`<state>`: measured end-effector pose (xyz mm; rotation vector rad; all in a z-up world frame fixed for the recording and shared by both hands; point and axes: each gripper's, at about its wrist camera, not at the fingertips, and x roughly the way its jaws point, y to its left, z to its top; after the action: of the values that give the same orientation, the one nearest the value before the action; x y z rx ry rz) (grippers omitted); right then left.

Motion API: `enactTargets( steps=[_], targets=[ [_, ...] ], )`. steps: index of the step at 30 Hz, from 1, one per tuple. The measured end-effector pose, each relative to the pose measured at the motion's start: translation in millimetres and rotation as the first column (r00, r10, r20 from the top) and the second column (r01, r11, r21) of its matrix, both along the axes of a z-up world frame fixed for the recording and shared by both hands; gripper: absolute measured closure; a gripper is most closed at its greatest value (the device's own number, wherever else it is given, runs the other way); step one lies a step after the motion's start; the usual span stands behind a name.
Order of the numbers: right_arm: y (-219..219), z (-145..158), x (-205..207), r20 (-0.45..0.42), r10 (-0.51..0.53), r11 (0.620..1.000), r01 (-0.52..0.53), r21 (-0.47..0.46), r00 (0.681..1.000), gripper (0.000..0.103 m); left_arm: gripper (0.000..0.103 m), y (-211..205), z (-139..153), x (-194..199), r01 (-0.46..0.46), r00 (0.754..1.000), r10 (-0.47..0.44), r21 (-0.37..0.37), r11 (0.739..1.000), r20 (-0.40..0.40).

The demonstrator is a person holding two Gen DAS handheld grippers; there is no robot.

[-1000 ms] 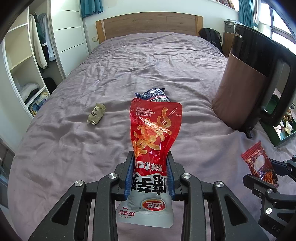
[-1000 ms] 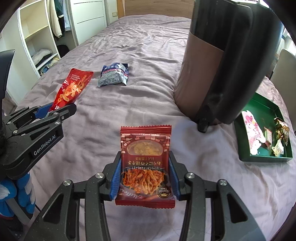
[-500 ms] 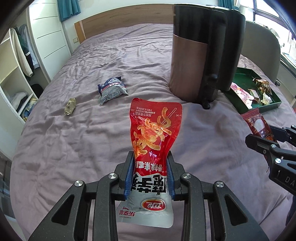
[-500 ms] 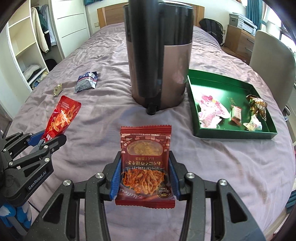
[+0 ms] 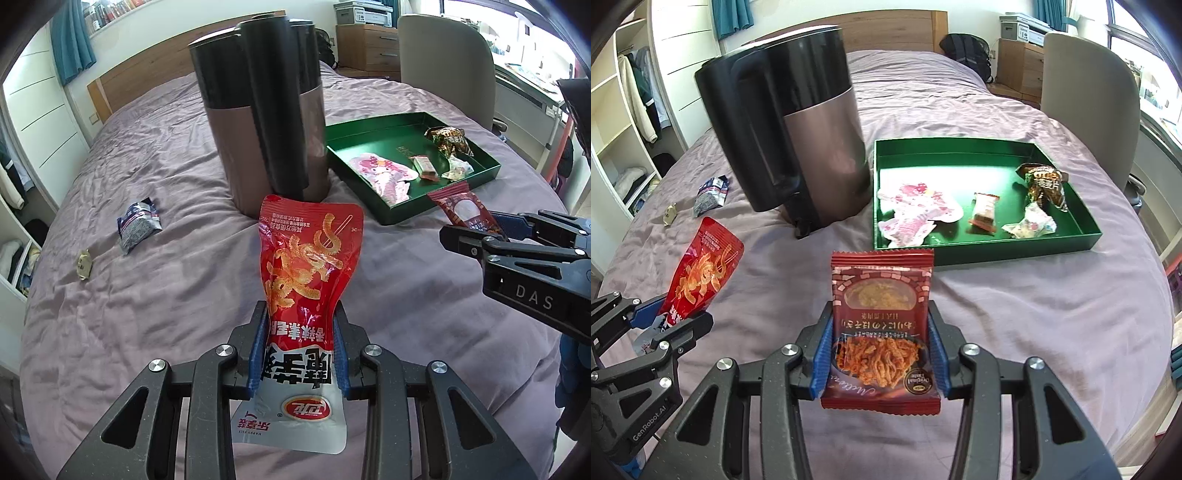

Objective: Organize snacks
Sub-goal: 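Lift both held snacks and carry them over the green tray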

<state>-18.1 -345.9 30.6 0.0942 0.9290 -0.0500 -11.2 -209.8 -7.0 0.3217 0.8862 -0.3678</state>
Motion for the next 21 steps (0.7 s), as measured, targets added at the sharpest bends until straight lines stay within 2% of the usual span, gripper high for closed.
enactTargets(
  steps=[9, 15, 21],
  targets=[
    [-68.2, 5.7, 17.7, 0.039, -0.084, 0.996, 0.084, -0.023, 0.996, 0.0, 0.076, -71.9, 14.7, 28.2, 0.082, 0.996, -0.082, -0.03, 0.996, 0.026],
    [-107.7, 7.1, 50.7, 0.071, -0.122, 0.992, 0.124, -0.027, 0.99, 0.0, 0.076, -116.8, 19.7, 79.5, 0.078, 0.996, -0.075, -0.066, 0.995, 0.049],
    [-134.7, -4.1, 82.4, 0.078, -0.147, 0.988, 0.149, -0.026, 0.986, 0.0, 0.076, -147.2, 5.5, 123.6, 0.052, 0.997, -0.048, -0.064, 0.997, 0.052]
  ],
)
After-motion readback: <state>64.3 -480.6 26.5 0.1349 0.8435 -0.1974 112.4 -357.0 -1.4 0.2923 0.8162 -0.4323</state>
